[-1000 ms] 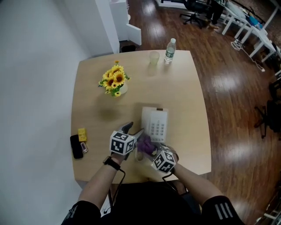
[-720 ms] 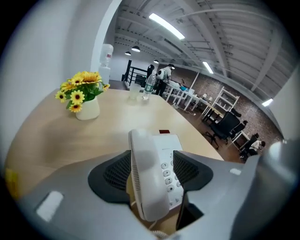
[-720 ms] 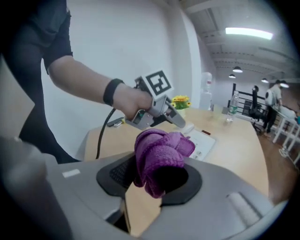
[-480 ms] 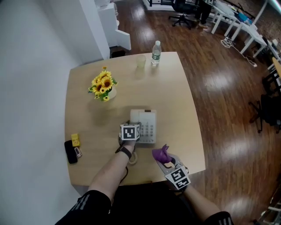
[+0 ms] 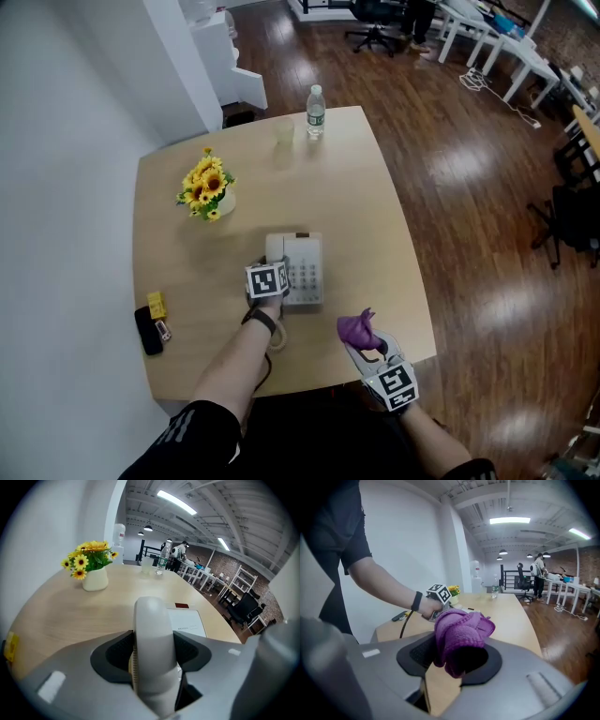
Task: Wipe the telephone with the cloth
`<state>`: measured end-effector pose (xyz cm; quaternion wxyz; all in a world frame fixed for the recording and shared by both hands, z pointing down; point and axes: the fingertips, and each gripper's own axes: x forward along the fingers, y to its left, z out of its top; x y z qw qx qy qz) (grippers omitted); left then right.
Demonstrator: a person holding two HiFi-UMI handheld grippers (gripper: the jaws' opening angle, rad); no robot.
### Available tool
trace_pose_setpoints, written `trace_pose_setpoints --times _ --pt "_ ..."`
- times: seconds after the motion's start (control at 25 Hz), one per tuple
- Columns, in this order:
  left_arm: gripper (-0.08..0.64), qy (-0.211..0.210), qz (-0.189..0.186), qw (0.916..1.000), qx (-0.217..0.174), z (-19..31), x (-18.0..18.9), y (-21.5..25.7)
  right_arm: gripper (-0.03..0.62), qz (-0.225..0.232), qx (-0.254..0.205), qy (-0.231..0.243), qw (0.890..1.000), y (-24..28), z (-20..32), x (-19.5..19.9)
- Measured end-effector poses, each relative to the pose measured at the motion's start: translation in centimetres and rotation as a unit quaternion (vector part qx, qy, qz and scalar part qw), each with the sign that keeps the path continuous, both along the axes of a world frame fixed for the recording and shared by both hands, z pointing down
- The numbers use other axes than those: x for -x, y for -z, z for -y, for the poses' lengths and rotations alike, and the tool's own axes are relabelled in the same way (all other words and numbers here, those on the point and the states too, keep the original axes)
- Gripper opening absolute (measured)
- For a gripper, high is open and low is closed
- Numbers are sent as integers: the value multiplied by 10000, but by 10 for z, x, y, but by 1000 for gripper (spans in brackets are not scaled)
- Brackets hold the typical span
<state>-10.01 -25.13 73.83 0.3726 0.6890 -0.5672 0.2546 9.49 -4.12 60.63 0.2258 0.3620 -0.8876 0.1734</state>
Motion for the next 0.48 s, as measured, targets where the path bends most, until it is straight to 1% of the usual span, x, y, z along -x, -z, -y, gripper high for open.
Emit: trace_pose_setpoints --times 0.08,0.16,0.24,0.32,0.4,0.48 --pt "241 -12 -180 9998 -34 -1 2 4 152 78 -55 -27 10000 6 2 1" --pt "221 -33 -449 9989 -142 -4 5 13 152 104 -124 13 9999 12 3 4" --pt "219 -74 -734 9968 -322 -7 7 27 152 114 -191 70 9997 18 5 6" --pt "219 -208 -1062 9925 -560 -13 6 49 152 165 -238 106 9995 23 8 9" --pt "219 -396 -1536 9837 -849 -21 4 78 152 252 -318 159 9991 34 12 14" --pt "218 -657 -2117 9687 -1122 -35 -3 113 152 340 -462 256 9980 48 18 20"
